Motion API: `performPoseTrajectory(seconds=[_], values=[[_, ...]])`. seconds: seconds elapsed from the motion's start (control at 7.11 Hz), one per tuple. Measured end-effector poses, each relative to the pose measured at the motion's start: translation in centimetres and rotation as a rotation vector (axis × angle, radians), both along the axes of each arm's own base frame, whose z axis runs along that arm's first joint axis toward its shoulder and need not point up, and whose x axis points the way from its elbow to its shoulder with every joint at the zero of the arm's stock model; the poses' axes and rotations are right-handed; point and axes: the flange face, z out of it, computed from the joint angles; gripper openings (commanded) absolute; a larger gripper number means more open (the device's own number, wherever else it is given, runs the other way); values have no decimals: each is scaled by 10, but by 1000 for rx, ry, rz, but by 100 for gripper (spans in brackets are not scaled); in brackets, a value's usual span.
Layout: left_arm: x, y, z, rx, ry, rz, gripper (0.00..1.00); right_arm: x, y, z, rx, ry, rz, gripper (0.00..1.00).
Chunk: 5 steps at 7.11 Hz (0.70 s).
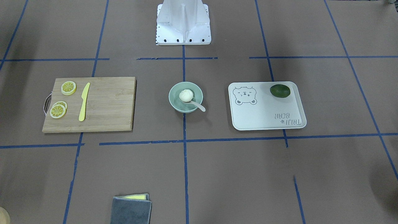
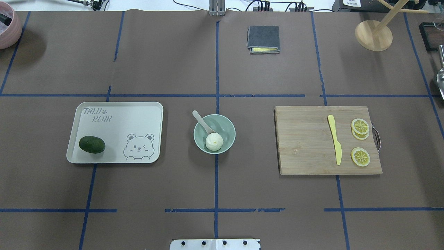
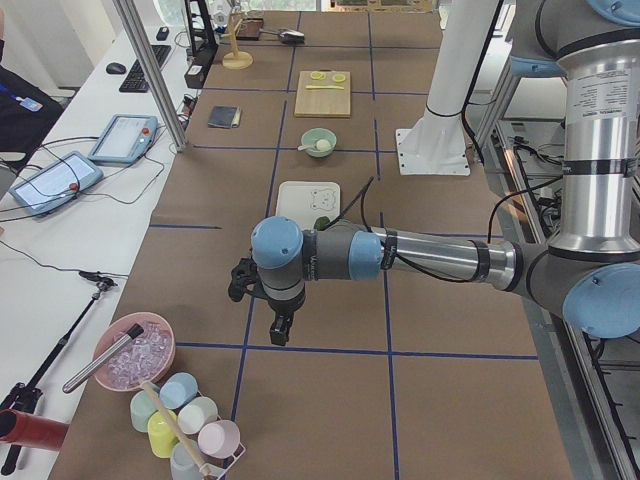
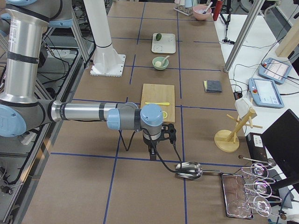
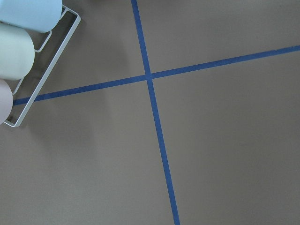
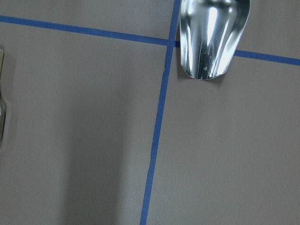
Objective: Put spoon and bun in bowl
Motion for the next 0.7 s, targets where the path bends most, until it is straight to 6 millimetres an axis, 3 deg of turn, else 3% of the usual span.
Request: performPoseTrajectory(seconds=[0.7], values=[[1, -1, 0, 0, -1, 1, 100, -1, 4, 0, -5, -13, 0, 100]])
